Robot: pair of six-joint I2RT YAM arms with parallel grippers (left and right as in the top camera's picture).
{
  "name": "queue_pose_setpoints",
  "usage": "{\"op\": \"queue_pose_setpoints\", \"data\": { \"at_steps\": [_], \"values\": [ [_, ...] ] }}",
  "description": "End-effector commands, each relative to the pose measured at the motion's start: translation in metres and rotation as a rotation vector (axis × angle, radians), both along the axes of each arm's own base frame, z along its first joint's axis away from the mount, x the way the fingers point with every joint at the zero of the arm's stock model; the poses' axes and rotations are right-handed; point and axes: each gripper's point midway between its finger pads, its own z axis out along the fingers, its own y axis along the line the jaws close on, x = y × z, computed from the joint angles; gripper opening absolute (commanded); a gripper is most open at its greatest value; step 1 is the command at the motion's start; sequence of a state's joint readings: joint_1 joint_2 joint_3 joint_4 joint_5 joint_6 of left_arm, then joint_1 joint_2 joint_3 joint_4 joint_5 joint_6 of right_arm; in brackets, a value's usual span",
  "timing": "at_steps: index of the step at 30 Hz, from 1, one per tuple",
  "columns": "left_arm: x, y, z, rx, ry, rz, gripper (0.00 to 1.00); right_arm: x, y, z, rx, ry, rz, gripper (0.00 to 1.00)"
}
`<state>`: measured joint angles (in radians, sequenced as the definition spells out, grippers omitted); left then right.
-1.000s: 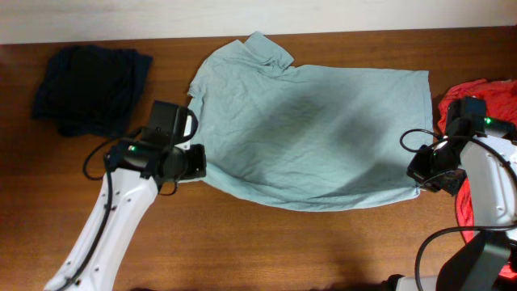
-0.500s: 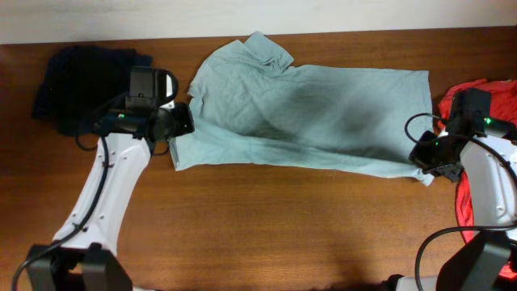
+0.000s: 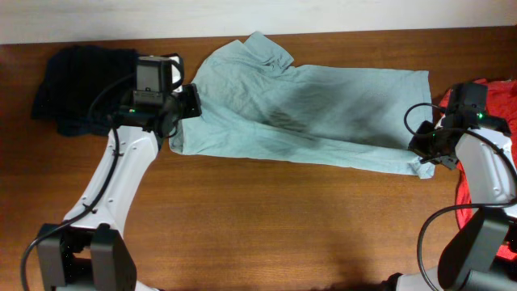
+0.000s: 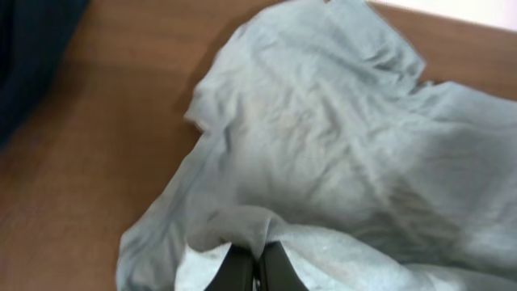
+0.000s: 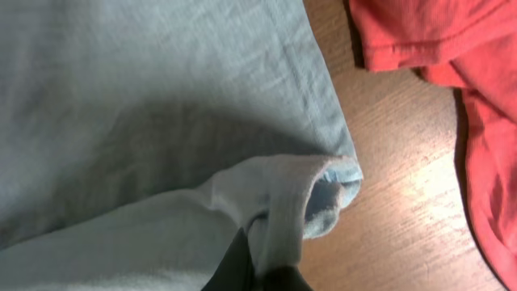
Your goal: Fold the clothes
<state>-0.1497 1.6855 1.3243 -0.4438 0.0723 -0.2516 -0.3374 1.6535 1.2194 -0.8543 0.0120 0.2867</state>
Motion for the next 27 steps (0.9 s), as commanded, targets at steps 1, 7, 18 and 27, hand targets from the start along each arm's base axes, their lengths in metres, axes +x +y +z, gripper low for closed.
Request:
{"op": "queue_pose_setpoints", "data": {
  "at_steps": [1, 7, 18, 27],
  "values": [
    [0.007, -0.022, -0.003, 0.032, -0.025, -0.097, 0.0, 0.007, -0.006, 0.002, -0.035, -0.01, 0.01, 0.04],
    [0.012, -0.031, -0.021, 0.077, -0.011, -0.102, 0.0, 0.016, -0.009, -0.007, -0.041, -0.021, 0.016, 0.04],
    [0.035, -0.037, -0.04, 0.096, -0.054, -0.127, 0.0, 0.038, -0.017, -0.023, -0.057, -0.058, 0.018, 0.04],
    [0.044, -0.051, -0.04, 0.155, -0.117, -0.207, 0.0, 0.044, -0.025, -0.029, -0.092, -0.064, 0.008, 0.04]
  ]
}}
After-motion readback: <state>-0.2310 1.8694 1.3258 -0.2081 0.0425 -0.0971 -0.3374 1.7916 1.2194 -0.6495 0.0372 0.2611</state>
